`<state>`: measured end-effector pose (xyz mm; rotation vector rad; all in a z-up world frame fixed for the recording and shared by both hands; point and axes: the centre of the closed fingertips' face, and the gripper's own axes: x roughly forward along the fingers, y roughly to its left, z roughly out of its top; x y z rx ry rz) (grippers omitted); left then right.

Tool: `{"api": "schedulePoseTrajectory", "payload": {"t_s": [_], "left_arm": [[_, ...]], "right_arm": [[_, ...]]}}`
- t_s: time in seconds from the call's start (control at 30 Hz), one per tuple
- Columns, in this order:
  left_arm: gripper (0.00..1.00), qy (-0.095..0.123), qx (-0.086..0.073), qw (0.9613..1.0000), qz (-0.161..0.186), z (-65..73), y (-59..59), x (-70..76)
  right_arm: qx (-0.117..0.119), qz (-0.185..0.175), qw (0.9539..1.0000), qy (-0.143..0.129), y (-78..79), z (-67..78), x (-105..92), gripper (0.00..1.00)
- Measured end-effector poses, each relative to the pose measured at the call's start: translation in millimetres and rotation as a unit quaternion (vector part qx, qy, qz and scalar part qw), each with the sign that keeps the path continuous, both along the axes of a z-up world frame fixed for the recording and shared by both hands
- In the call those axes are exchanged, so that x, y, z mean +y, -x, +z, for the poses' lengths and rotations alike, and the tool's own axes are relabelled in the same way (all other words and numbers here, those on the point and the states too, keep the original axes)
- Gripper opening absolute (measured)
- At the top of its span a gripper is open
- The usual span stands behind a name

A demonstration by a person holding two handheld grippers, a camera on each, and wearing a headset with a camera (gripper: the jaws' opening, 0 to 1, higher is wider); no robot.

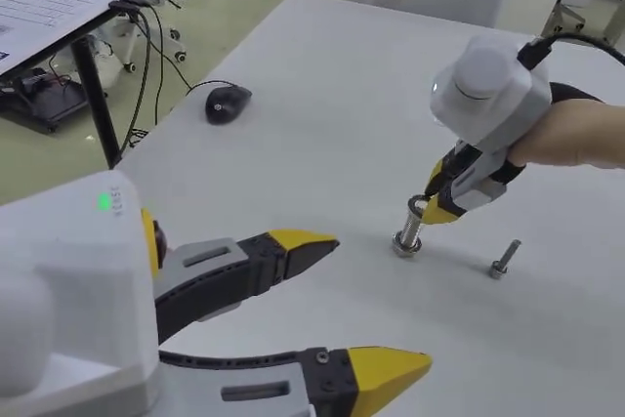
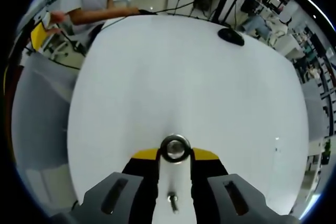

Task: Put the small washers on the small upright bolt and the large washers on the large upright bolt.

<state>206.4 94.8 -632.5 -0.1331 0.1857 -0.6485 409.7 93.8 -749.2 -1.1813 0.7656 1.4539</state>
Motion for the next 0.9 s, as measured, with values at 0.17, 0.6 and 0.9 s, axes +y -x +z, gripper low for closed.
{"api": "schedulePoseTrajectory", "payload": {"t_s": [0.17,0.6,0.9], "left_arm": [[0.57,0.002,0.003,1.0,0.006,-2.1,-0.2,3.4],[0.56,0.005,0.005,0.9999,0.011,-4.8,-1.6,5.9],[0.57,0.007,0.009,0.9998,0.016,-7.1,-3.1,8.9]], "right_arm": [[0.002,0.002,1.0,0.007,-1.1,-7.1,0.7,0.22],[0.009,0.003,0.9996,0.027,-5.5,-30.6,-1.1,0.22],[0.018,-0.008,0.9995,0.025,-4.3,-42.5,-1.7,0.22]]}}
